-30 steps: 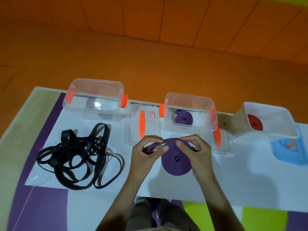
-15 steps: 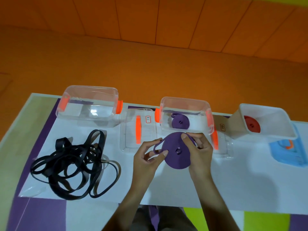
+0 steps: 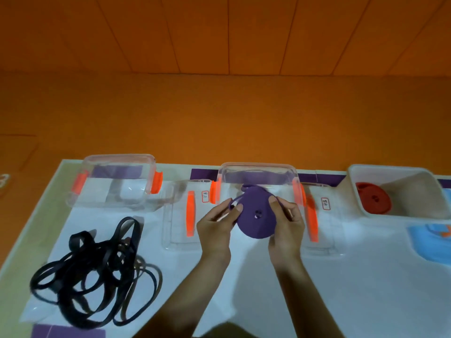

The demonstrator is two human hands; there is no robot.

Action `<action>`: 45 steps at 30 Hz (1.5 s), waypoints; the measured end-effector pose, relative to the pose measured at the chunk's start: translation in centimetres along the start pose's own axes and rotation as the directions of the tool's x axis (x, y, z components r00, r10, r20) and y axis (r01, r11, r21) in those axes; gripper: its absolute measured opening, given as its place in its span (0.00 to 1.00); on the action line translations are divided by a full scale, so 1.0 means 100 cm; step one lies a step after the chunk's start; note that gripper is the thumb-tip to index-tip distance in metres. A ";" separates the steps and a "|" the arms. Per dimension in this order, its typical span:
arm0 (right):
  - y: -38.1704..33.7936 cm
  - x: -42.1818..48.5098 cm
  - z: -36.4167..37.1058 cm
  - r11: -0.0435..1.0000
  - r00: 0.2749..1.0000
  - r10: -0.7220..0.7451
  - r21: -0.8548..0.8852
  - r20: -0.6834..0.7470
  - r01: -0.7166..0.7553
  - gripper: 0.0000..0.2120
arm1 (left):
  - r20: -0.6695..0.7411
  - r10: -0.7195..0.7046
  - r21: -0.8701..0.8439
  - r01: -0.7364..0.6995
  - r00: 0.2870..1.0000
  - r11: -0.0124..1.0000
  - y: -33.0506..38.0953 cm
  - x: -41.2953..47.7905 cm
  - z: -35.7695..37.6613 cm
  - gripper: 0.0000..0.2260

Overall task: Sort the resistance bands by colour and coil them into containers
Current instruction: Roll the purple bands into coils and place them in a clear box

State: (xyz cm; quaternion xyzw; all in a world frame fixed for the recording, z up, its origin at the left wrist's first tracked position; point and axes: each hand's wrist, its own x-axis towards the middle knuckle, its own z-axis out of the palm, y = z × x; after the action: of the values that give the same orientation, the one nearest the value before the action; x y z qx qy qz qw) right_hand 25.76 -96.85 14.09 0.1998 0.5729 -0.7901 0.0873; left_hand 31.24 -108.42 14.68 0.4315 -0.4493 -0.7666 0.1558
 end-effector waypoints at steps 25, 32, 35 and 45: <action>0.057 0.205 -0.009 0.279 0.943 0.256 -0.950 0.212 0.138 0.13 | -0.080 0.048 0.745 0.027 0.996 0.667 -0.082 0.186 0.095 0.13; 0.070 0.214 -0.004 0.158 0.944 0.269 -0.975 0.192 0.154 0.13 | -0.116 0.034 0.819 0.076 0.993 0.569 -0.093 0.203 0.097 0.13; 0.070 0.213 -0.001 0.098 0.946 0.255 -0.979 0.198 0.178 0.16 | -0.115 0.046 0.858 0.075 0.992 0.508 -0.096 0.205 0.095 0.16; 0.026 0.164 0.010 0.131 0.886 0.154 -0.897 0.438 0.421 0.21 | 0.319 0.126 0.923 -0.338 0.939 0.182 -0.058 0.172 0.078 0.09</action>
State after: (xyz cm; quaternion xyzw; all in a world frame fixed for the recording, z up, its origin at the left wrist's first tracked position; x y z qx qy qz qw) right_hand 11.66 -97.13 5.23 -0.1408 0.9268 -0.2463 0.2459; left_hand 15.89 -111.77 2.69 0.2929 -0.8983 -0.3197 -0.0710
